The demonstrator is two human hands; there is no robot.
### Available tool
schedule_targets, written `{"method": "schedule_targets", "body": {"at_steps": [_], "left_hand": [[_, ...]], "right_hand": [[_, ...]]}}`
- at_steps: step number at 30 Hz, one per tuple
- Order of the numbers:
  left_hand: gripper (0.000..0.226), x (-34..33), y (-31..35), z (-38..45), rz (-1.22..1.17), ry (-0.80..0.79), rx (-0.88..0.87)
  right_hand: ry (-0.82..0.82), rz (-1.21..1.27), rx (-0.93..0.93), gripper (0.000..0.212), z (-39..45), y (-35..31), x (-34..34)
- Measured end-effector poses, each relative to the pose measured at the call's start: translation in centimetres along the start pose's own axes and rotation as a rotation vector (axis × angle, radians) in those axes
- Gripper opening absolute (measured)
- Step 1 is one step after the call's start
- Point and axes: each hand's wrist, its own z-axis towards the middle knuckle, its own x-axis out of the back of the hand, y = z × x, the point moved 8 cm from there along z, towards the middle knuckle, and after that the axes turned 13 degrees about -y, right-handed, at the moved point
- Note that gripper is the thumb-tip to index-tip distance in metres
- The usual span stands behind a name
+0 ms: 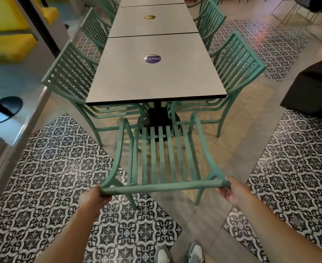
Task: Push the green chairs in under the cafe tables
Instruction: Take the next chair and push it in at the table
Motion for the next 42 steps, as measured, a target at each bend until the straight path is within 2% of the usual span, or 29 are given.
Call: {"method": "schedule_targets", "body": {"at_steps": [3,8,10,20,26,28,30,33,37,42], "left_hand": [[0.025,0.0,-0.2,0.4,-0.004,-0.011,0.011],[0.016,-0.1,-0.6,0.2,0.004,0.035,-0.003],[0.015,-0.1,-0.7,0.3,0.03,0.036,-0.003],[0.023,0.6,-1.0,1.3,0.05,0.061,0.013],[0.021,0.9,-1.1,1.2,0.081,0.089,0.018],[0.029,1.5,-0.8,1.5,0.271,0.146,0.018],[0.042,1.7,0.6,1.8,0.63,0.23,-0.06],[0.055,-1.7,3.9,1.2,1.062,0.232,-0.324],[0.047,-12.9,7.3,-3.0,1.318,-0.008,-0.646],[0.046,-27.5,7.6,-9.2,1.484,-0.267,-0.856]], "right_hand": [[0.011,0.012,0.004,0.01,-0.4,0.0,0.0],[0.019,0.006,0.013,0.015,-0.4,-0.1,0.1],[0.007,0.015,0.007,0.01,-0.5,-0.1,0.0],[0.01,-0.01,-0.009,0.011,0.2,0.1,1.0],[0.002,-0.06,0.0,0.022,0.4,0.1,1.2],[-0.008,-0.095,-0.011,0.023,0.2,0.3,1.2],[0.021,-0.217,0.009,0.031,-0.1,-0.1,1.4],[0.136,-0.689,0.141,0.058,-1.4,-2.7,1.8],[0.111,-1.056,0.394,0.062,-4.1,-7.1,-0.2],[0.12,-1.329,0.588,0.06,-5.0,-13.6,0.7]]}}
